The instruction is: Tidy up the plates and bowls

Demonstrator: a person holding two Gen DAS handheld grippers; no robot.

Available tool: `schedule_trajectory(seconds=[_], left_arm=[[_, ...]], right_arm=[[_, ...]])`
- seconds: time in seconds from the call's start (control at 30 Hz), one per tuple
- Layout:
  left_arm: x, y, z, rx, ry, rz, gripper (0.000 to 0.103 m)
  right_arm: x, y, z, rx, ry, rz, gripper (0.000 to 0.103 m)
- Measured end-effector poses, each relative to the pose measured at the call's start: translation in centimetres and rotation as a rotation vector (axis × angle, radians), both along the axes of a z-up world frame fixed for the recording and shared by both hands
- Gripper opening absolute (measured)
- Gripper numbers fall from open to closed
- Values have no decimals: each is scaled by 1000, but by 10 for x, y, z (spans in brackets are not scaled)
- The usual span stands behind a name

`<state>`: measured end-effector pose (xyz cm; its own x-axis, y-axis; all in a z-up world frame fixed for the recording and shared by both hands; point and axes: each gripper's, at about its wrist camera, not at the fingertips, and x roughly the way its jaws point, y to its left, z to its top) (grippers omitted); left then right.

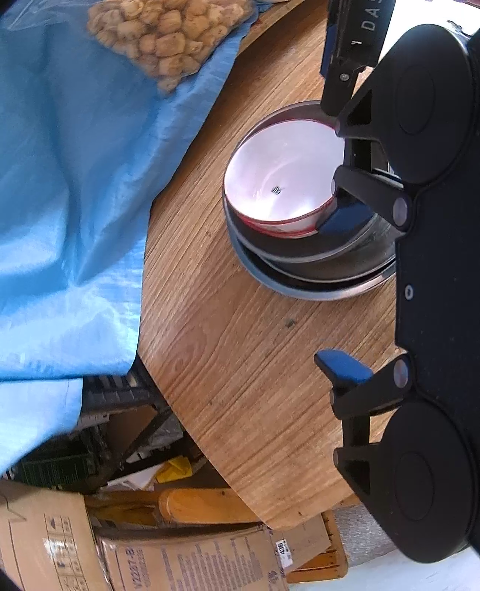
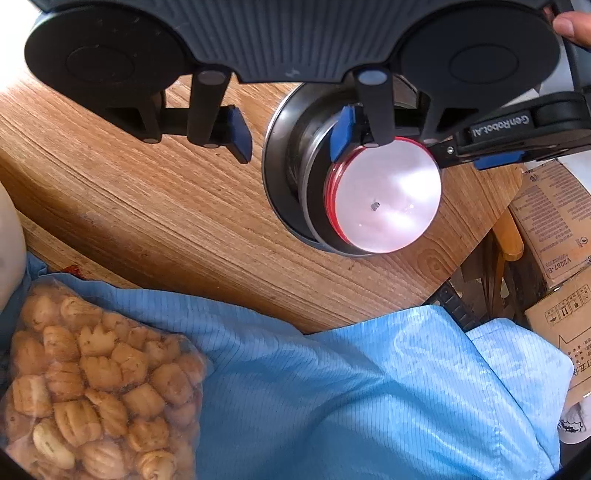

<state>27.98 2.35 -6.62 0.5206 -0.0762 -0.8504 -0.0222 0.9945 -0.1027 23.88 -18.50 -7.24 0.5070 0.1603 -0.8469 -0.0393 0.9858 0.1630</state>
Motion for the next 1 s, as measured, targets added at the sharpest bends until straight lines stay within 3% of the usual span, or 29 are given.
schedule_trajectory(seconds=[0.27, 0.4, 0.57, 0.67, 1.0], left_arm=[[-5, 16, 9, -12, -82, 151, 100], [-4, 20, 12, -10, -105, 174, 100], [-5, 16, 14, 15, -114, 154, 102], [-7, 13, 15, 29, -122, 137, 102], [-11, 10, 14, 22, -110, 86, 102]], right_arm=[[-7, -4, 8, -6, -12, -21, 62], [-9, -2, 11, -14, -24, -15, 70], [-10, -3, 12, -38, -25, -38, 94], [-11, -5, 12, -44, -19, -54, 100], [-21, -12, 11, -67, 3, -82, 102]])
